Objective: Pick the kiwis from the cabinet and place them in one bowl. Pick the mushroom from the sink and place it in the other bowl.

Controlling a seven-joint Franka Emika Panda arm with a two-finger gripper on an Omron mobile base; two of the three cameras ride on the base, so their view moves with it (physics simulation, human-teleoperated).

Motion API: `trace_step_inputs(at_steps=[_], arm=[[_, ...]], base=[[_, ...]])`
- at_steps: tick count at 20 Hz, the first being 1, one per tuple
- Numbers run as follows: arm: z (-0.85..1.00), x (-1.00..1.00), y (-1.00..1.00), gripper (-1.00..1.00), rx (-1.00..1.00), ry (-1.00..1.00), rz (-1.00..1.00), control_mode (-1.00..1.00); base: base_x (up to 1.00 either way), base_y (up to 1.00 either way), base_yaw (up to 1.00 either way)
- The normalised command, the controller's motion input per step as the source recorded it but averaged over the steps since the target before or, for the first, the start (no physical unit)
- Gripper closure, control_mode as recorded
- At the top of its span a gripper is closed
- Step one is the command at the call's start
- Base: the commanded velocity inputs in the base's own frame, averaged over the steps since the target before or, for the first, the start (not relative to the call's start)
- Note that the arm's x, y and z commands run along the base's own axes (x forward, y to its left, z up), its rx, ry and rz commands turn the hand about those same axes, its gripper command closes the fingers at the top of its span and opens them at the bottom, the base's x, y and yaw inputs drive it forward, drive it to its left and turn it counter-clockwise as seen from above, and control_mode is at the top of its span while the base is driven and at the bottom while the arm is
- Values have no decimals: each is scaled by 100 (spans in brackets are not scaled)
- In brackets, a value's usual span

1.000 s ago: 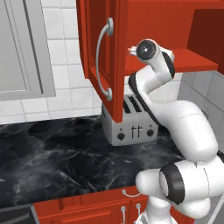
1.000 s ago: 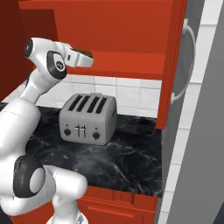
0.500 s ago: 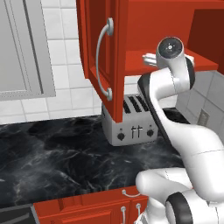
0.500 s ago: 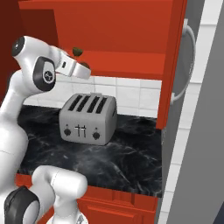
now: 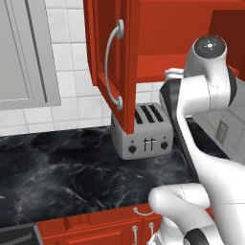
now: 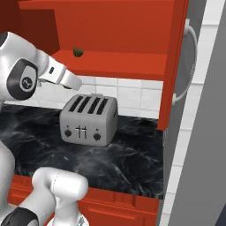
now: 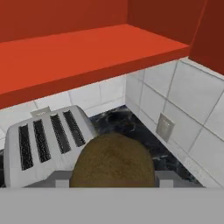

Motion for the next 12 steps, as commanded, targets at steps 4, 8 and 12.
trace_step_inputs(at_steps=[4,8,12], arm=[[-11,-67,26,100,7,14,13,-100],[-35,-53,26,100,9,1,14,-100],[-37,-51,31,100,3,2,12,-100]], base=[[0,0,0],[0,0,0],[0,0,0]])
